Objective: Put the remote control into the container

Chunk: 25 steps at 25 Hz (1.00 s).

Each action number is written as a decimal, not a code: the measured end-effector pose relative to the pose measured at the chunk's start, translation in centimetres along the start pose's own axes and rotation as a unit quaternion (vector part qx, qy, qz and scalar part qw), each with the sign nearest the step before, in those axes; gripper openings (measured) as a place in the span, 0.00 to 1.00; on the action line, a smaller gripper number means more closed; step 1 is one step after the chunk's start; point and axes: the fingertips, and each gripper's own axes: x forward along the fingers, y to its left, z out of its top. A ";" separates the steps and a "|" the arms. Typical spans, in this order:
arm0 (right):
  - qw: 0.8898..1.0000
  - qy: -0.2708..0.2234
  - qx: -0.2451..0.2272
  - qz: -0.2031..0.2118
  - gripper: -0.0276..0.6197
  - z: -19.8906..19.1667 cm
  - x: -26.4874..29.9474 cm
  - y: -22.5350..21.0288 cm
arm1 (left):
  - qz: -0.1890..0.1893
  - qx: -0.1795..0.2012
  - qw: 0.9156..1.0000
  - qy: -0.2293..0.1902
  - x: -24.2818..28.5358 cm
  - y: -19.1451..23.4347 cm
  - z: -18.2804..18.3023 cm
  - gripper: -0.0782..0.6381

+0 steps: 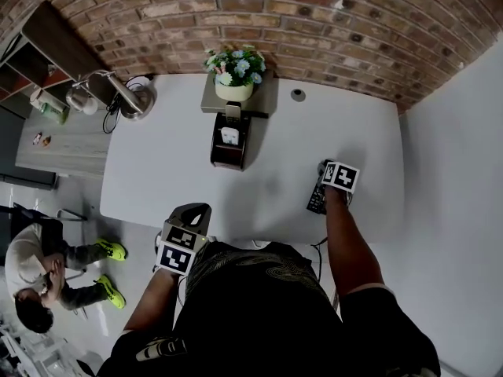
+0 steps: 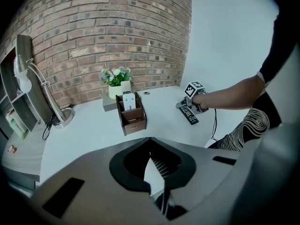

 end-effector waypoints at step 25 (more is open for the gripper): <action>0.954 -0.239 -0.047 0.173 0.38 4.5 -17.5 19.1 | -0.060 -0.007 0.995 -0.080 -3.0 8.1 2.8 0.12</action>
